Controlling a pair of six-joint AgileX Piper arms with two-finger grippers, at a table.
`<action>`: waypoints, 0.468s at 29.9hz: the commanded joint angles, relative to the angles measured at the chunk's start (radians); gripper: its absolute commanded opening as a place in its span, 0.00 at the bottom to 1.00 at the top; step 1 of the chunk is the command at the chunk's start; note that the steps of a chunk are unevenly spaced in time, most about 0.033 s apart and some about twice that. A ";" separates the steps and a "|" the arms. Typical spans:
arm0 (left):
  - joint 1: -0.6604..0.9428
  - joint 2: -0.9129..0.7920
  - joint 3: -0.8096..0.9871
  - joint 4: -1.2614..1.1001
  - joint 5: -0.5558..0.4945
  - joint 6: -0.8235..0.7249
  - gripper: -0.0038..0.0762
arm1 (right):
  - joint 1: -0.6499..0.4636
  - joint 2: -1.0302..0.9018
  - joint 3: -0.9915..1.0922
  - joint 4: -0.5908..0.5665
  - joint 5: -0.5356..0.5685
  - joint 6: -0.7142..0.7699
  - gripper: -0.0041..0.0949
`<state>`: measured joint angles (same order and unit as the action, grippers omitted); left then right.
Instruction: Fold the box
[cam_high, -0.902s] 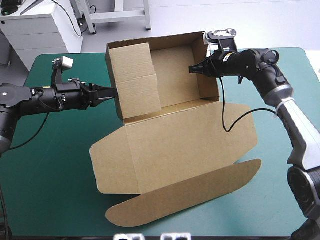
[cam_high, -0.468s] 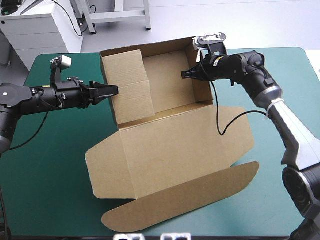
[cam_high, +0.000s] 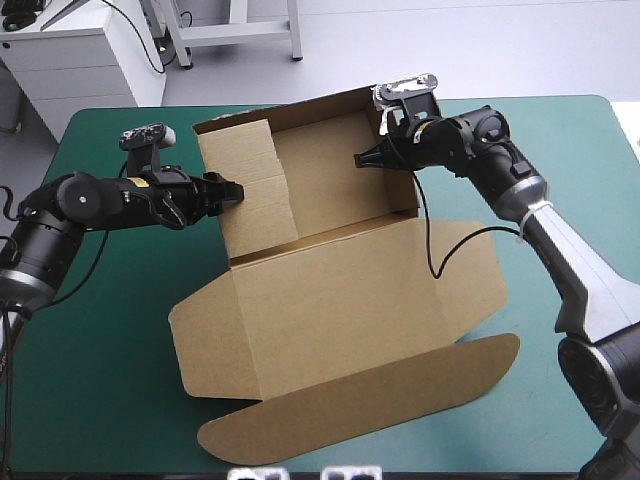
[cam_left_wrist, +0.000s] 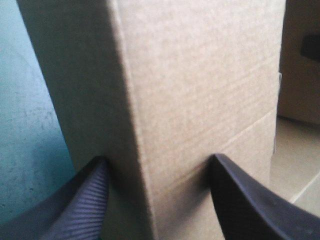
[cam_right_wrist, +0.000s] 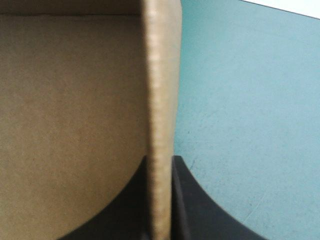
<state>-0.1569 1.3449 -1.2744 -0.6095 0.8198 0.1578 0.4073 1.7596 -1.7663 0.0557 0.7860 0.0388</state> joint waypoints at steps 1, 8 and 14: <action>-0.019 0.005 -0.029 0.052 -0.100 -0.135 0.58 | 0.024 -0.060 -0.032 0.126 -0.051 0.016 0.04; -0.019 0.081 -0.029 0.157 -0.110 -0.188 0.56 | 0.044 -0.064 -0.039 0.209 -0.031 -0.008 0.04; -0.019 0.101 -0.029 0.228 -0.128 -0.188 0.38 | 0.076 -0.064 -0.039 0.206 0.007 -0.026 0.04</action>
<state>-0.1717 1.4583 -1.2744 -0.4233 0.7792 -0.0189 0.4357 1.7660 -1.7599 0.0869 0.8330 0.0314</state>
